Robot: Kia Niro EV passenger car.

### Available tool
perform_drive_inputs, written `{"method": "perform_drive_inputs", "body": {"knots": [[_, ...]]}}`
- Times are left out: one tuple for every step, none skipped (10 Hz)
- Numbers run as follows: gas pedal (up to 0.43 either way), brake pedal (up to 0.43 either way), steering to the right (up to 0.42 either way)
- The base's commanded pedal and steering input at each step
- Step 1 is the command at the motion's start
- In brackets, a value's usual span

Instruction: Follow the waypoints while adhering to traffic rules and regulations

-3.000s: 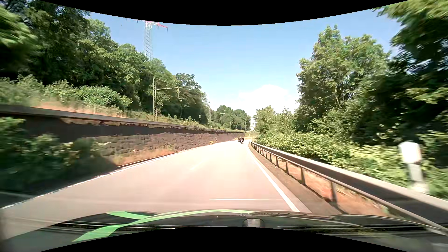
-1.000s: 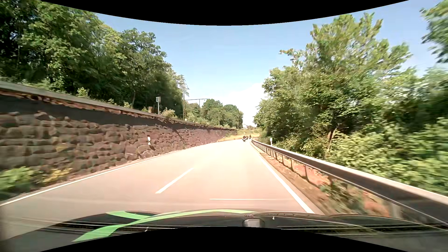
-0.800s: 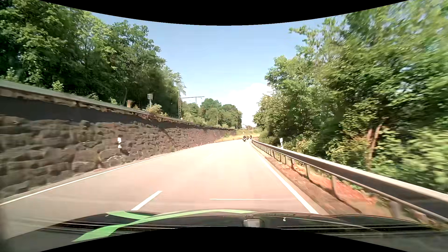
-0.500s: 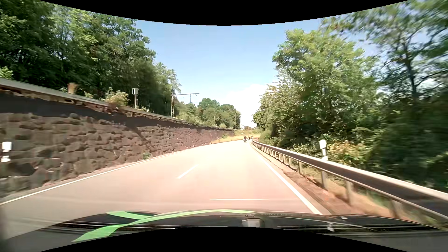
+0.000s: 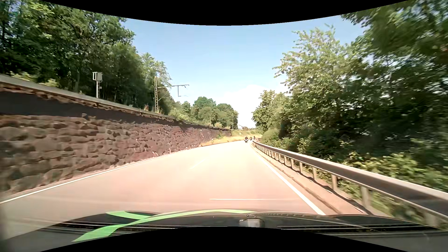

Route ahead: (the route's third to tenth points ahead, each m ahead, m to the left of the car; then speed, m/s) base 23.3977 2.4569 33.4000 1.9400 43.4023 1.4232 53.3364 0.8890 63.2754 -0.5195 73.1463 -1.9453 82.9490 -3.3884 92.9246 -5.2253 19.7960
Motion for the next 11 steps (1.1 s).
{"method": "perform_drive_inputs", "body": {"knots": [[0.13,0.0,0.004],[0.13,0.0,0.004],[0.138,0.0,0.004],[0.138,0.0,0.004],[0.138,0.0,0.004],[0.13,0.0,0.004],[0.13,0.0,0.004],[0.13,0.0,0.004],[0.13,0.0,0.004],[0.138,0.0,0.004],[0.157,0.0,0.005]]}}
